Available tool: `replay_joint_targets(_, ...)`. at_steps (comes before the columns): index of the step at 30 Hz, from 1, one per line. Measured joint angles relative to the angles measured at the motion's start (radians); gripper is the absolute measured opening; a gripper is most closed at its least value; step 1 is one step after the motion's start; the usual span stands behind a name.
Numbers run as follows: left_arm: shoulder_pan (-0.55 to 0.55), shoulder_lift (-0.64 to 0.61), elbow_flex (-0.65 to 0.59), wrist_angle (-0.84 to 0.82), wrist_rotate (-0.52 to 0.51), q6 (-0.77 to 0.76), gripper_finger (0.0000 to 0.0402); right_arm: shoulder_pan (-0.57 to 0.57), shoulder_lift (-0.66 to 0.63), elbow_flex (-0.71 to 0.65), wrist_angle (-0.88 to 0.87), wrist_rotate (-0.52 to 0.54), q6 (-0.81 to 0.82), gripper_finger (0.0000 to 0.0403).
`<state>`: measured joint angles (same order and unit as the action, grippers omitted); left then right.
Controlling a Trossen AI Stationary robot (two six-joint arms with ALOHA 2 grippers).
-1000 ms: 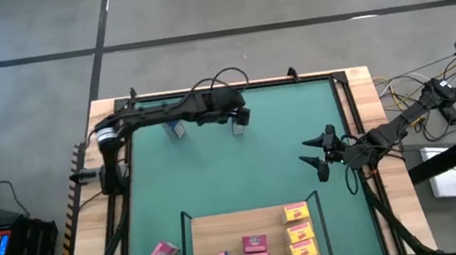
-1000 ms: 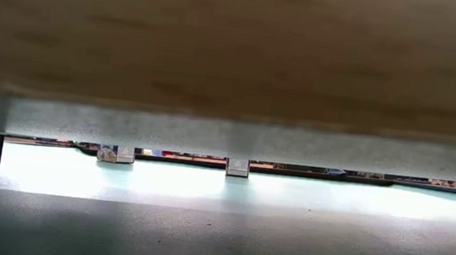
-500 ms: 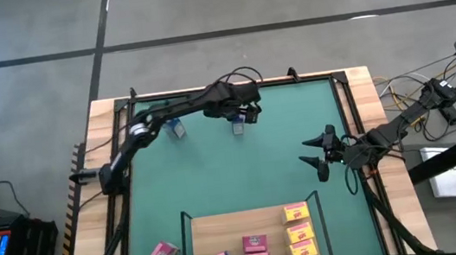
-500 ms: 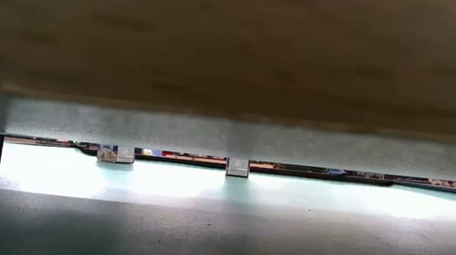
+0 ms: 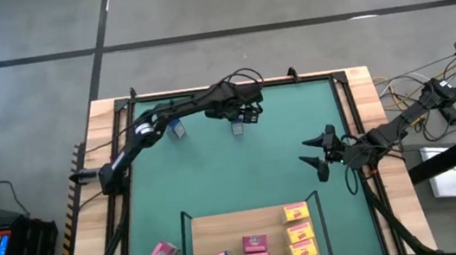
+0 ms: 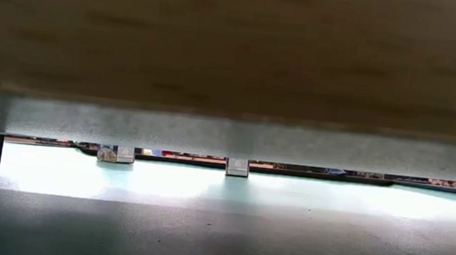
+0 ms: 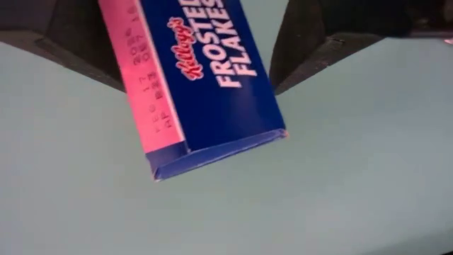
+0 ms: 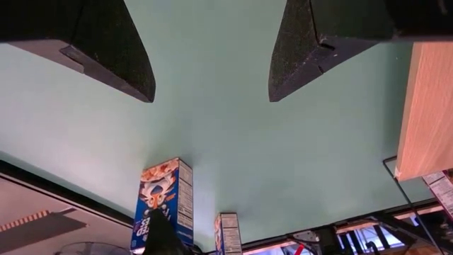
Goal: Stack cereal on shelf
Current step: Put the right blue cereal box on the shelf aligned with the other blue cereal box
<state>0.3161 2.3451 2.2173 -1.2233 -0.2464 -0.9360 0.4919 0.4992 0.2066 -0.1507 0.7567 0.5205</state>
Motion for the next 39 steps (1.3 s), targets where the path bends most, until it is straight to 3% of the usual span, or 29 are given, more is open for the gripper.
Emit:
replay_joint_targets(14, -0.001, -0.001, 0.001, 0.006, -0.007, 0.011, 0.0235, 0.0, 0.0, 0.0, 0.0, 0.0, 0.0, 0.0265)
replay_joint_targets(20, -0.002, -0.001, 0.0, 0.0, -0.001, 0.02, 0.019, 0.0, 0.0, 0.0, 0.0, 0.0, 0.0, 0.0265)
replay_joint_targets(24, -0.003, -0.001, 0.019, -0.069, 0.063, 0.127, 0.0166, 0.0, 0.0, 0.0, 0.0, 0.0, 0.0, 0.0265)
replay_joint_targets(33, -0.069, -0.023, 0.106, -0.219, 0.092, 0.238, 0.0159, 0.0, 0.0, 0.0, 0.0, 0.0, 0.0, 0.0265)
replay_joint_targets(39, -0.146, -0.119, 0.061, -0.26, 0.094, 0.219, 0.0155, 0.0, 0.0, 0.0, 0.0, 0.0, 0.0, 0.0265)
